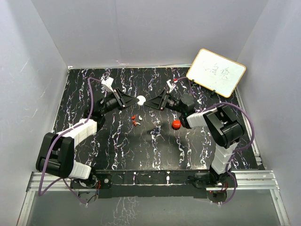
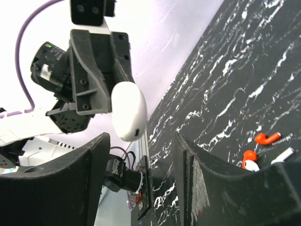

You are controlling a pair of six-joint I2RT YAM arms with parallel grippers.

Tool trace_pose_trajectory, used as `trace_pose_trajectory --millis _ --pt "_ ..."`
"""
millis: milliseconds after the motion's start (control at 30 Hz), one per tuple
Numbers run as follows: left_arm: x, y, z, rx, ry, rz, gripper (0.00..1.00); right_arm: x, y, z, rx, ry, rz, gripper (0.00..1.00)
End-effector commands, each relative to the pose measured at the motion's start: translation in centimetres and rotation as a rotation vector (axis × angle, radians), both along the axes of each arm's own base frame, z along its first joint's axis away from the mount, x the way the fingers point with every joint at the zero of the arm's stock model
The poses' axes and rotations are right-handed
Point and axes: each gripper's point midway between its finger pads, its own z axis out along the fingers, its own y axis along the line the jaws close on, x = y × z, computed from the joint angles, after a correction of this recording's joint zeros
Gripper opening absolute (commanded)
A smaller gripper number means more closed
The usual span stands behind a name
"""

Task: Insert the wireless bluetooth earbuds into the charging case
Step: Open the charging case.

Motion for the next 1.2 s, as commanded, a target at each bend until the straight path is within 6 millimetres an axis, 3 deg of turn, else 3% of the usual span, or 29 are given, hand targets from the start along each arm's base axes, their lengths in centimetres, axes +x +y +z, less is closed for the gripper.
trace_pose_trajectory --millis 0,233,667,900,1167 --pt "-0.1 0.0 0.9 -0.017 -0.027 -0.014 0.0 0.1 0.3 4.5 0.134 -0.117 0.034 0.52" --pt "-0.2 0.1 0.3 -0.014 -0.009 -0.006 0.0 0.2 0.5 4.5 0.198 -0.09 0.064 0.42" --pt "-0.4 -0.2 1.7 -0.077 -0.021 -0.026 0.0 0.2 0.5 3.5 0.223 -0.057 0.072 0.23" --pt "-0.5 -0.3 2.1 -0.108 -0.016 -0.034 0.0 0.8 0.7 2.8 0.223 -0.029 0.07 0.24" --pt "-0.7 -0.3 2.4 -0.126 -0.015 -0.04 0.0 2.1 1.3 0.7 0.159 0.013 0.04 0.35"
